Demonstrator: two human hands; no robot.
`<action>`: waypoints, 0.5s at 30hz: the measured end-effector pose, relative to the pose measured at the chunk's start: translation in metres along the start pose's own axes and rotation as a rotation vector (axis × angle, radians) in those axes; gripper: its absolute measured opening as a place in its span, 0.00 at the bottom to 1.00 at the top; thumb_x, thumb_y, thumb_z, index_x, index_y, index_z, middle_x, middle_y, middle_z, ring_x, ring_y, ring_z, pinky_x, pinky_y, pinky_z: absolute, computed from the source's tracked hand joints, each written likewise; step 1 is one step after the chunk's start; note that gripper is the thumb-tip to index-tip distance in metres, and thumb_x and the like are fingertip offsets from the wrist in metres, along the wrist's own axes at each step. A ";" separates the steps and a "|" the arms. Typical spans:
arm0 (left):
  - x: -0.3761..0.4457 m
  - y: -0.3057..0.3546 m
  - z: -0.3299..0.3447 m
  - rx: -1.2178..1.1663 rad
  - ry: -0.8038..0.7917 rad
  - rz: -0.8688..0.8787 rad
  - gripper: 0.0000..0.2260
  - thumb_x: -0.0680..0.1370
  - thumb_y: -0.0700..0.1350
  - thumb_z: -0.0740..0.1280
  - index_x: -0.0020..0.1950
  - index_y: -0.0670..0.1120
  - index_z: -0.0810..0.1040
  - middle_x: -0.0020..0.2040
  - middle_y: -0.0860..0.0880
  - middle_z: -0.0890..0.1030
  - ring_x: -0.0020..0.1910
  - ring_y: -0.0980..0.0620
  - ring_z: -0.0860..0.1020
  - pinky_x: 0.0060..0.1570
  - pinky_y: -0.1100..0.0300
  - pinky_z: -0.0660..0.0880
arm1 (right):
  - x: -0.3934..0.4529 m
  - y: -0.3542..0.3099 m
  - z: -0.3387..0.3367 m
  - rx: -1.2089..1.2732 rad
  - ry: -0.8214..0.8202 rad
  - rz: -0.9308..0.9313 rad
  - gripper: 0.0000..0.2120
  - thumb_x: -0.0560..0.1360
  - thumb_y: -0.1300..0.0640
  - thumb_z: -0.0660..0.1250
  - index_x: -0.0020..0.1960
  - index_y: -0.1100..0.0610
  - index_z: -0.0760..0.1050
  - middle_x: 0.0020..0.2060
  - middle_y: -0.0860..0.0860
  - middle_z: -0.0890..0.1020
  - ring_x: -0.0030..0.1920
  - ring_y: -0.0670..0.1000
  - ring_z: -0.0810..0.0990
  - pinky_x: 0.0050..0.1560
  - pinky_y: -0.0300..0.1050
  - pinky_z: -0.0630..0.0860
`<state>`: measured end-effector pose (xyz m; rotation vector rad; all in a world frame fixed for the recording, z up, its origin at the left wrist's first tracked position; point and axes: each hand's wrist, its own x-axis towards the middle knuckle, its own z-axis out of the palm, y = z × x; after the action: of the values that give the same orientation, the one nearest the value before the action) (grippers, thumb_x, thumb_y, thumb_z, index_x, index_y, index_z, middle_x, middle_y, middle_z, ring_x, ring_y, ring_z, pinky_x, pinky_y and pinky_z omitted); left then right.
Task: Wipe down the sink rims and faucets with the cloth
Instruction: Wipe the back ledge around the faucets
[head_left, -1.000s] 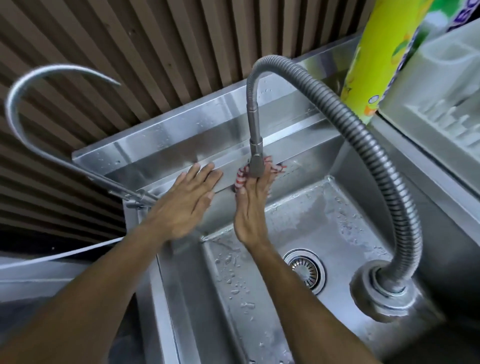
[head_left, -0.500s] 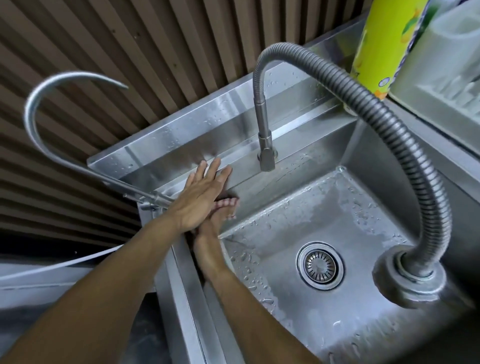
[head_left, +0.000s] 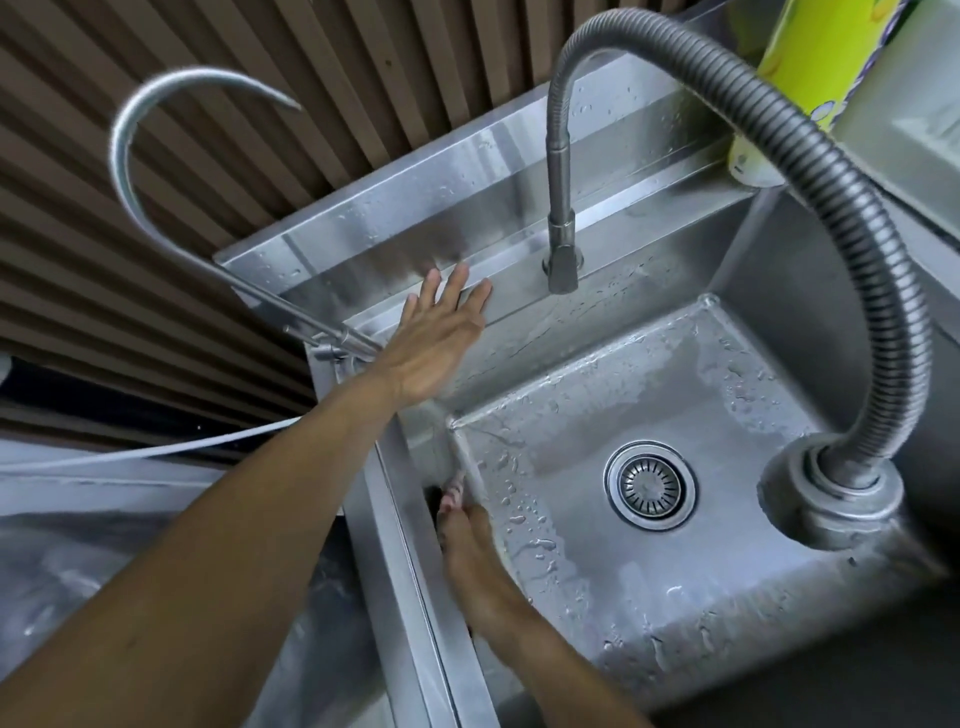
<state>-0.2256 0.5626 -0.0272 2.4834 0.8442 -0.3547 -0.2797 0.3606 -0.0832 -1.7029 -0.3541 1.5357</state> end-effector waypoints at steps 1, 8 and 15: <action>0.002 0.000 0.000 0.009 0.005 0.001 0.23 0.87 0.54 0.42 0.83 0.58 0.44 0.82 0.56 0.36 0.80 0.51 0.31 0.78 0.51 0.32 | 0.021 -0.006 0.001 0.050 -0.026 -0.063 0.35 0.76 0.27 0.42 0.80 0.38 0.54 0.80 0.40 0.60 0.80 0.46 0.58 0.80 0.58 0.56; 0.005 -0.007 0.007 0.095 0.029 0.017 0.24 0.87 0.55 0.44 0.83 0.59 0.43 0.82 0.54 0.35 0.80 0.49 0.31 0.77 0.51 0.31 | 0.030 -0.022 0.001 0.099 -0.097 -0.139 0.25 0.76 0.27 0.41 0.73 0.21 0.53 0.80 0.36 0.60 0.80 0.45 0.60 0.80 0.56 0.55; -0.016 0.010 0.016 0.231 0.045 -0.042 0.35 0.85 0.55 0.56 0.82 0.56 0.35 0.82 0.52 0.31 0.80 0.46 0.30 0.79 0.45 0.34 | -0.062 0.067 -0.009 -0.135 -0.112 0.309 0.30 0.82 0.45 0.40 0.79 0.53 0.64 0.81 0.53 0.62 0.80 0.57 0.59 0.80 0.58 0.53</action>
<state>-0.2332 0.5388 -0.0308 2.6979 0.9205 -0.4347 -0.3054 0.2726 -0.0868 -1.8458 -0.2650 1.8735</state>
